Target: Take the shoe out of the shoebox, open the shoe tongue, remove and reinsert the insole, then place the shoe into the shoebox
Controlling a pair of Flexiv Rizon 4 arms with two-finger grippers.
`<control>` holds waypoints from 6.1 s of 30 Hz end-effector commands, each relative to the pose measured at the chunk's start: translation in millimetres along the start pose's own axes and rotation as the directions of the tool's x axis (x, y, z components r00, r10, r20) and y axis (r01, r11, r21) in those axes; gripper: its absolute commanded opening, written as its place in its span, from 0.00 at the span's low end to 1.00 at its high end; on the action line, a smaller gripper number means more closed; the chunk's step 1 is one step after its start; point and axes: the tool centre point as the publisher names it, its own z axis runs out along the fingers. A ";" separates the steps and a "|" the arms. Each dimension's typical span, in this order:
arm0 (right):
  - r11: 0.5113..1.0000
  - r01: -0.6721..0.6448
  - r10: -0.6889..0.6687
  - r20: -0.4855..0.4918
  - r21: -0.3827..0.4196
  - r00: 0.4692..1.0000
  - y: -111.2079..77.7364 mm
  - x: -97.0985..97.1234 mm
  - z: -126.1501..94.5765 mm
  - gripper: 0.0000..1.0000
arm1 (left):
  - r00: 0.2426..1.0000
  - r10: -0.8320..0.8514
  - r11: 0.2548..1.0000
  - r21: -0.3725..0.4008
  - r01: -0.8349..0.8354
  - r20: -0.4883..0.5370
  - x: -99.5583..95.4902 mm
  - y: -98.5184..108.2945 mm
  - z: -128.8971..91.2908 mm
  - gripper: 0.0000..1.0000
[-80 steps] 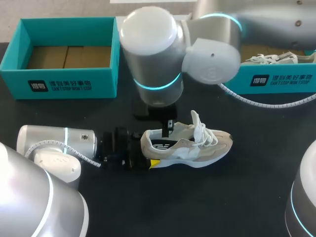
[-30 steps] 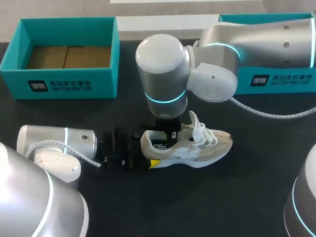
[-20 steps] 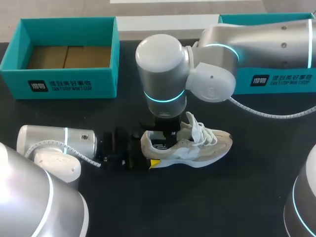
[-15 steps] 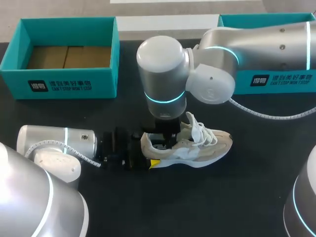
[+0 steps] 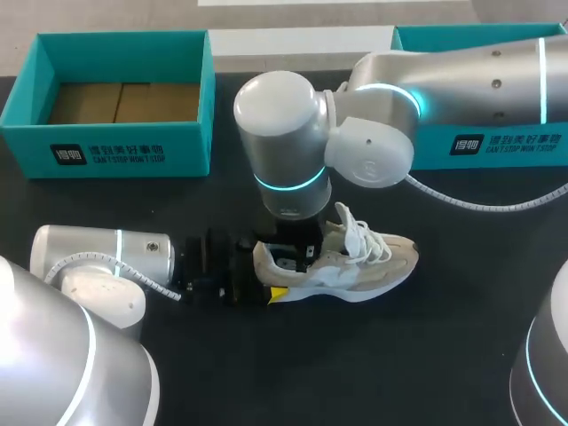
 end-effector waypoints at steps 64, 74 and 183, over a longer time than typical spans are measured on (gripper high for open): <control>0.921 0.052 -0.093 -0.090 -0.385 0.992 44.0 -14.0 -103.5 0.24 | 1.000 0.000 1.000 -0.003 0.000 0.001 -0.2 0.4 -0.1 0.00; 0.905 0.035 -0.179 -0.305 -0.424 0.935 31.3 -18.4 -104.6 1.00 | 1.000 0.000 1.000 -0.003 0.000 0.001 -0.2 0.4 -0.1 0.00; 0.571 -0.299 -0.384 -0.571 -0.764 0.725 83.8 -33.3 -181.8 0.00 | 1.000 0.000 1.000 -0.003 0.000 0.001 -0.2 0.4 -0.1 0.00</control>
